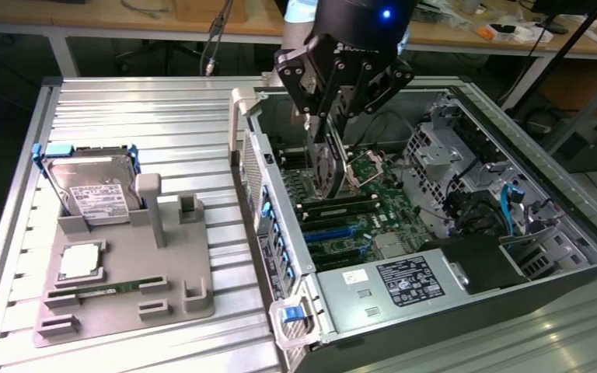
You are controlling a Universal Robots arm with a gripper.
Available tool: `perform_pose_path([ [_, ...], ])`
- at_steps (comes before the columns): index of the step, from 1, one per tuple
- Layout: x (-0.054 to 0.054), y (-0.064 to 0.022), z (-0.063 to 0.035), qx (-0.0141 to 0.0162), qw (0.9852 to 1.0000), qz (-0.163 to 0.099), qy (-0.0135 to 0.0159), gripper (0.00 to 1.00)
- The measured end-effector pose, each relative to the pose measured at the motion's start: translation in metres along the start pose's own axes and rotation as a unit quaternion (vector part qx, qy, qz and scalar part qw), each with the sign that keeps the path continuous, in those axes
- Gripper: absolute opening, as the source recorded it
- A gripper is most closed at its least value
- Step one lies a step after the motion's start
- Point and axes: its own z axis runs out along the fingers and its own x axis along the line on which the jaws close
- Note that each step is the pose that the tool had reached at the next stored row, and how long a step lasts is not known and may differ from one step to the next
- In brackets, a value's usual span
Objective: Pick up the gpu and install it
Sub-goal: 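Pick up the gpu and move the gpu toward the slot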
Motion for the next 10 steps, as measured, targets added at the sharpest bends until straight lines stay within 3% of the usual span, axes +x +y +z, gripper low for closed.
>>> perform_pose_path([
  [10, -0.014, 0.0011, 0.0004, 0.0, 1.0, 0.0, 0.0, 0.27],
])
